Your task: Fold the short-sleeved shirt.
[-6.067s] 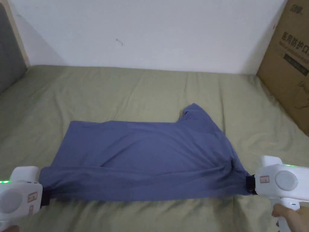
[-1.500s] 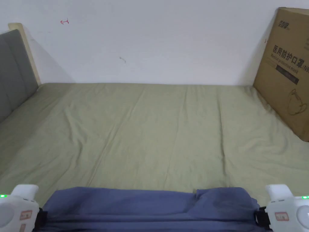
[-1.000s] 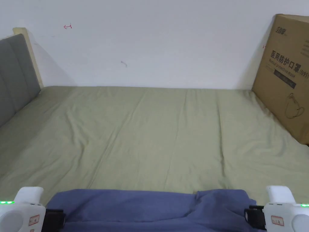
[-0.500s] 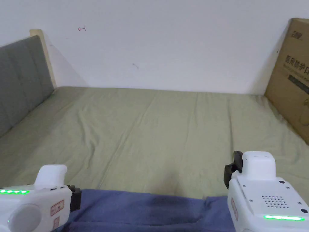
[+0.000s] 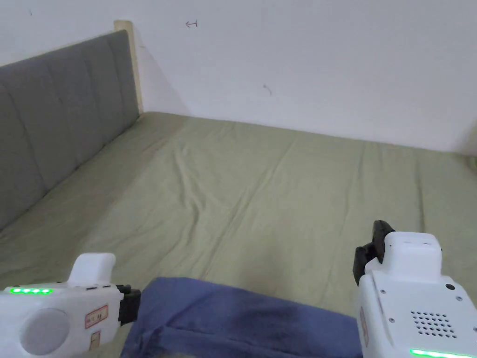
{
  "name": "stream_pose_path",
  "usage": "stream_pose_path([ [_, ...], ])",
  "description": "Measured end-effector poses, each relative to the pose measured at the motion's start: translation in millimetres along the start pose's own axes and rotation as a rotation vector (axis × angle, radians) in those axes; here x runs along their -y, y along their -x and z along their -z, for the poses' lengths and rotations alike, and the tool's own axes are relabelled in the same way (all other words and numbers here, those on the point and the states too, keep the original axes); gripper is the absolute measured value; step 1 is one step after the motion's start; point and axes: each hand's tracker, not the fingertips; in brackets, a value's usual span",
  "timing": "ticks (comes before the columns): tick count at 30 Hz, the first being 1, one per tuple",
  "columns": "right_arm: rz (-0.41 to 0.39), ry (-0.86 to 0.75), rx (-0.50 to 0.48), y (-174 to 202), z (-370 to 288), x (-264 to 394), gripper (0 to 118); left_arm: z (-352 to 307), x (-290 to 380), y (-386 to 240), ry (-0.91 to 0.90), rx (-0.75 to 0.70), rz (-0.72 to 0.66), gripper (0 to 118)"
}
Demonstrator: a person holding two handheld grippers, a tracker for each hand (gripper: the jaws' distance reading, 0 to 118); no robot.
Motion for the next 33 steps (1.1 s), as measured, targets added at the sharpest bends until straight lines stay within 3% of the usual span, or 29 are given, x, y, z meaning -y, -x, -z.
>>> stream_pose_path([
  [1,0.0,0.004,-0.004,2,4,-1,1,7,-2,10,0.033,0.034,-0.039,16],
  [2,0.0,0.016,-0.009,5,7,-2,1,15,-2,18,0.061,0.071,-0.071,41],
  [3,-0.003,0.04,-0.015,8,11,-3,1,25,-2,27,0.101,0.11,-0.107,79],
  [4,0.004,0.06,-0.018,9,16,-5,1,36,-1,36,0.133,0.14,-0.123,97],
  [5,0.004,0.059,-0.019,11,18,-4,1,43,1,41,0.132,0.17,-0.138,105],
  [13,-0.035,0.121,-0.031,23,39,0,1,123,16,97,0.24,0.418,-0.355,106],
  [17,-0.071,0.144,-0.049,28,42,3,1,128,12,110,0.172,0.498,-0.404,106],
  [23,-0.047,0.186,-0.062,28,49,8,1,142,13,102,0.223,0.651,-0.554,105],
  [24,-0.055,0.189,-0.064,28,49,9,1,144,12,98,0.241,0.666,-0.561,100],
  [25,-0.061,0.195,-0.066,29,50,10,1,147,10,96,0.257,0.639,-0.545,86],
  [26,-0.061,0.197,-0.066,29,51,10,1,150,10,93,0.288,0.582,-0.539,54],
  [27,-0.058,0.201,-0.067,28,52,10,1,155,10,89,0.329,0.493,-0.501,6],
  [28,-0.049,0.208,-0.07,28,52,11,1,159,13,86,0.344,0.467,-0.494,5],
  [29,-0.043,0.208,-0.073,27,51,12,1,156,13,87,0.316,0.551,-0.515,5],
  [33,-0.052,0.201,-0.068,24,48,12,1,143,3,94,0.286,0.508,-0.439,5],
])
